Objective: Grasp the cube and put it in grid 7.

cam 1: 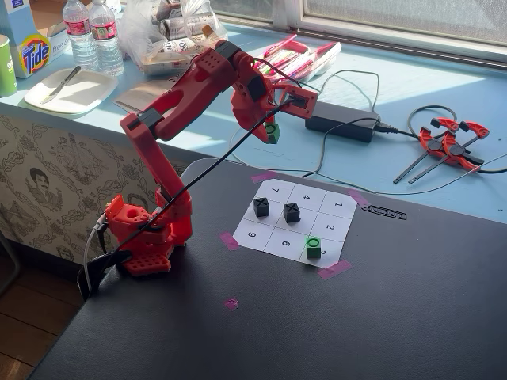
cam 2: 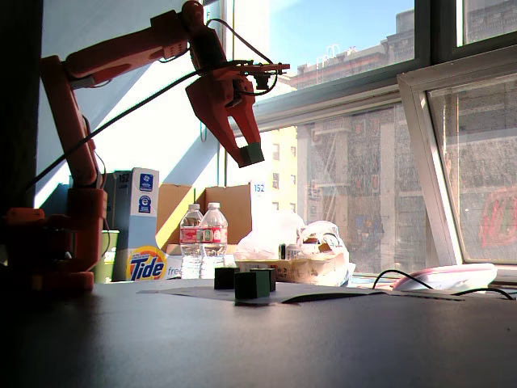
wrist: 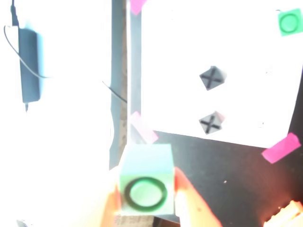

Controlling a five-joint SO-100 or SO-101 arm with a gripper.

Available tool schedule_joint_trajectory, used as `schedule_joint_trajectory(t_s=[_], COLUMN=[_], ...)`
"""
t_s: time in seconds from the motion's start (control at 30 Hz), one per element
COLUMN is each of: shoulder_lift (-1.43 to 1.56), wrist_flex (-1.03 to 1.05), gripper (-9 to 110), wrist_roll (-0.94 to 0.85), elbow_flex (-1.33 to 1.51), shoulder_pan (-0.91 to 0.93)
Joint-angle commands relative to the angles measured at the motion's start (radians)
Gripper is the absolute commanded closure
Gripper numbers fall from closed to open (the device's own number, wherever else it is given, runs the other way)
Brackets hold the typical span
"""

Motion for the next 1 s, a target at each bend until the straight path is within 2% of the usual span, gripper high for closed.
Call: schedule_joint_trajectory(t_s=[0.0,0.43,0.97], shoulder_lift=[-0.141,-0.453,-0.468], wrist_flex=[-0.106,-0.307,-0.445], gripper=[101,101,101], wrist_roll=[-0.043,-0.078,-0.080], elbow_flex=[-0.072,-0.043,0.230], shoulder_pan=[-0.038,-0.017,-0.011])
